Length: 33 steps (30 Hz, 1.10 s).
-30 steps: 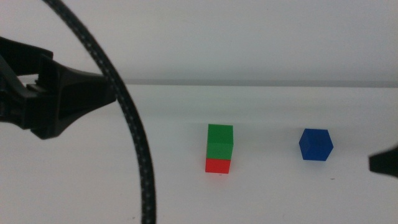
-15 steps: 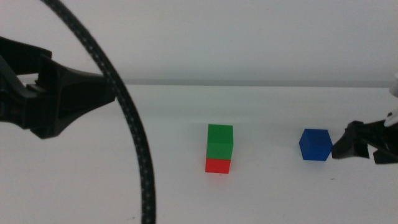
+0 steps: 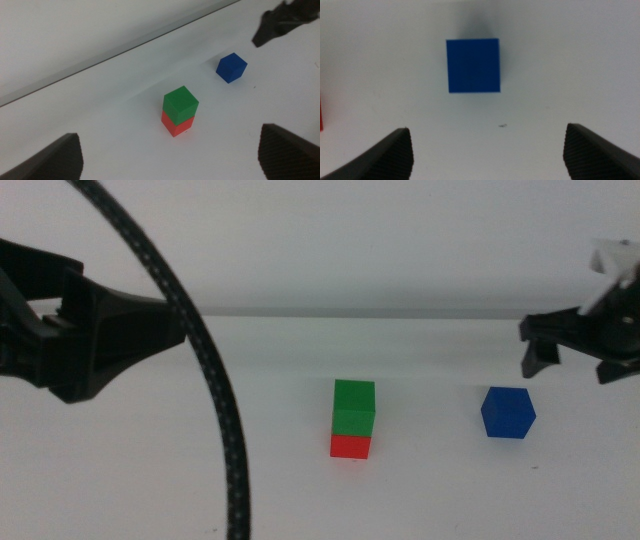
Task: Stack red cubes first, then green, then blue cubes in a specific spot.
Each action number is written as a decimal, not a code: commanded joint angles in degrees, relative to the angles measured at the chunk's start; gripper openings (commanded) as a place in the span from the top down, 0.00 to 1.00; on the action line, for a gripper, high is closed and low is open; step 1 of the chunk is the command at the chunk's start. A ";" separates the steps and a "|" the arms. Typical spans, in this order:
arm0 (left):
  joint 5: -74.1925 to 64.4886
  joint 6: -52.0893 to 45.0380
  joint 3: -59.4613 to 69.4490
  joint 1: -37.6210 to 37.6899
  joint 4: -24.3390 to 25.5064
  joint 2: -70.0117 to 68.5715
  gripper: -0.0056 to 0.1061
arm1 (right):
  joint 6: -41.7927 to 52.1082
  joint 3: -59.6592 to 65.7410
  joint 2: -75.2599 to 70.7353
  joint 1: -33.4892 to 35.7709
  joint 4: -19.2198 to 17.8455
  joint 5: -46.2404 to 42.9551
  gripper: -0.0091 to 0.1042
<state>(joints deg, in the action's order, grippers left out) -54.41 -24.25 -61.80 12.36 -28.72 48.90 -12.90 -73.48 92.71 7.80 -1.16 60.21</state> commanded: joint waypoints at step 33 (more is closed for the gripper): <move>1.13 0.08 0.22 -0.29 0.10 -0.10 0.11 | -0.54 -5.02 18.96 1.62 -3.81 -6.63 0.22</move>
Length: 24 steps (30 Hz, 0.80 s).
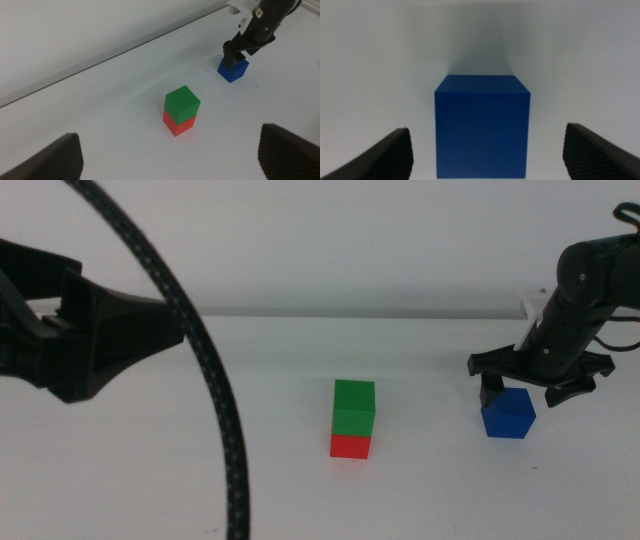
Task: Stack red cubes first, then green, then blue cubes in a specific spot.
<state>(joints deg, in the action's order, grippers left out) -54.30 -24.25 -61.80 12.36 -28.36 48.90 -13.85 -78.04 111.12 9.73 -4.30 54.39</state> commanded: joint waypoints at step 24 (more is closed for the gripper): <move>1.01 0.08 0.22 -0.29 -0.26 -0.10 0.11 | -1.27 -0.45 4.66 -0.31 -0.27 -4.28 0.52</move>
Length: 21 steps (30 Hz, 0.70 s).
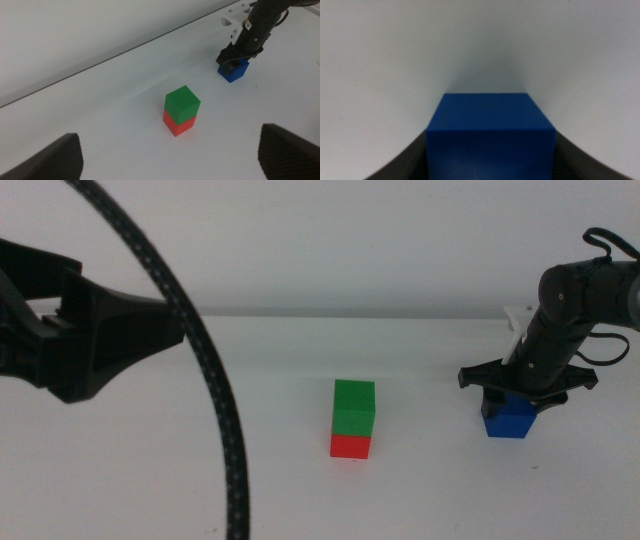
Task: Stack red cubes first, then green, then blue cubes in a specific spot.
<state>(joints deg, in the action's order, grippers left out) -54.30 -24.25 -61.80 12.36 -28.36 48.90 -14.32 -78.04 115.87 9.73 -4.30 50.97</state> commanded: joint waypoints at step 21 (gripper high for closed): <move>1.01 0.08 0.22 -0.29 -0.26 -0.10 0.11 | -30.61 -26.36 -5.84 23.07 -7.70 21.70 0.77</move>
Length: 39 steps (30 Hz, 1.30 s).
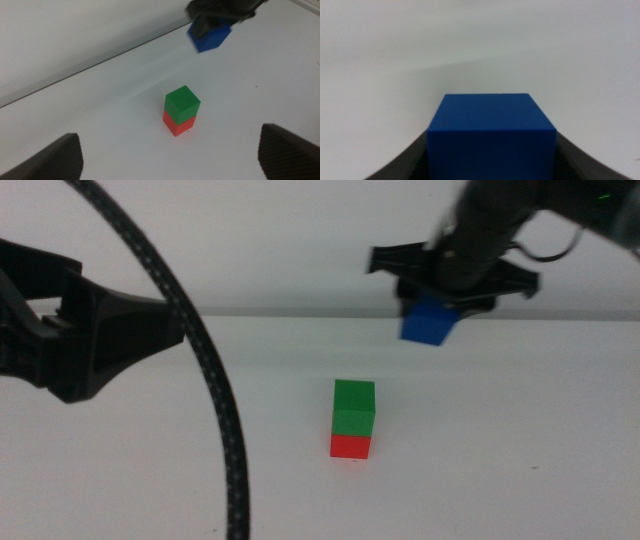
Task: Stack red cubes first, then green, then blue cubes in a specific spot.
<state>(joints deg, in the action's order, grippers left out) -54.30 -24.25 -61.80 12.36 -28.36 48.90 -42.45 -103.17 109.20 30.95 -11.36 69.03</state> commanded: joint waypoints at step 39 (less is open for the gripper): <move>1.01 0.08 0.22 -0.29 0.01 -0.10 0.11 | -7.05 -2.22 7.47 10.39 -0.03 6.22 0.77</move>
<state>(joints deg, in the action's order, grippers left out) -54.30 -24.25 -61.80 12.01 -28.08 48.90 -49.28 -105.00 116.37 41.14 -11.44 69.55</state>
